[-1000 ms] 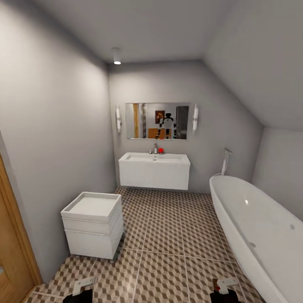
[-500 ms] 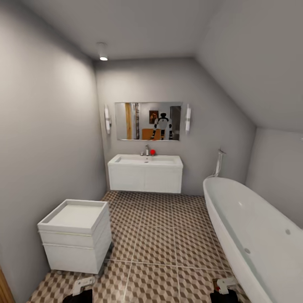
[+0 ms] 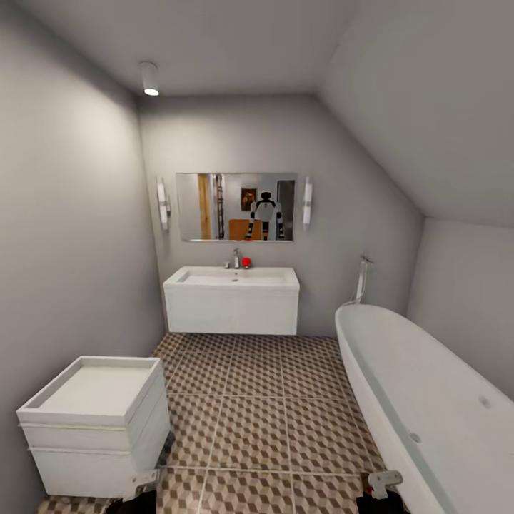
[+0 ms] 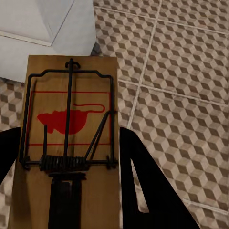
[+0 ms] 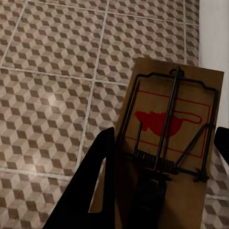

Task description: Take the four mousetraps from the cabinet in the bathroom and place them on the bathroom floor. Make sure all four end up on the same floor surface, and ensure that at least two of them are either under or directly next to the same bathroom sink.

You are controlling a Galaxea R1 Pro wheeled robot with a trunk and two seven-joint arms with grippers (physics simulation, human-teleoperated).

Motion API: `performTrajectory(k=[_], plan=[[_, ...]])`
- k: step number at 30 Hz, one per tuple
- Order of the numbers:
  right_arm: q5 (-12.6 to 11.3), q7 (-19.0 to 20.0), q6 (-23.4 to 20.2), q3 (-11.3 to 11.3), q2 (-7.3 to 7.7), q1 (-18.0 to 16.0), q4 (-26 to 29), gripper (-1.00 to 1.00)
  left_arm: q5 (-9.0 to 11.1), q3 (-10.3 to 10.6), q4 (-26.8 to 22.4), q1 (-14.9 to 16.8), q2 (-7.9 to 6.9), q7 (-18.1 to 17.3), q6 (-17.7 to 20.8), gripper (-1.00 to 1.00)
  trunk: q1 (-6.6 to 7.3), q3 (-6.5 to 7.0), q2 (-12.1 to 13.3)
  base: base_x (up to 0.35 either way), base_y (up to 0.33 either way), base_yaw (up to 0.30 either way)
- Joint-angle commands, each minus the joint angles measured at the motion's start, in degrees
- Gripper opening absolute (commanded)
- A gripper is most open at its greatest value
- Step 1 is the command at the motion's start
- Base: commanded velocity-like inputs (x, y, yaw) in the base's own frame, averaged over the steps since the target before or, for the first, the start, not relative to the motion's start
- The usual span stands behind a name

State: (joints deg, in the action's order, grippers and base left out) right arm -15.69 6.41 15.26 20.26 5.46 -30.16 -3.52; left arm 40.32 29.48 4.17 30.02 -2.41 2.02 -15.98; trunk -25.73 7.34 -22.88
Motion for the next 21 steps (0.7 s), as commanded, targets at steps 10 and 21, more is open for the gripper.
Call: performTrajectory(k=[10, 21], plan=[[-0.67, 0.63, 0.39, 0.30, -0.04, -0.08, -0.26, -1.00, -0.24, 0.24, 0.13, 0.04, 0.03, 0.43, -0.11, -1.00, -0.05, -0.02, -0.04, 0.327, -0.041, 0.000], [-0.50, 0.63, 0.39, 0.30, -0.01, -0.08, -0.26, -1.00, -0.24, 0.23, 0.13, 0.03, 0.11, 0.44, -0.02, -1.00, -0.05, -0.02, -0.04, 0.327, -0.139, 0.000]])
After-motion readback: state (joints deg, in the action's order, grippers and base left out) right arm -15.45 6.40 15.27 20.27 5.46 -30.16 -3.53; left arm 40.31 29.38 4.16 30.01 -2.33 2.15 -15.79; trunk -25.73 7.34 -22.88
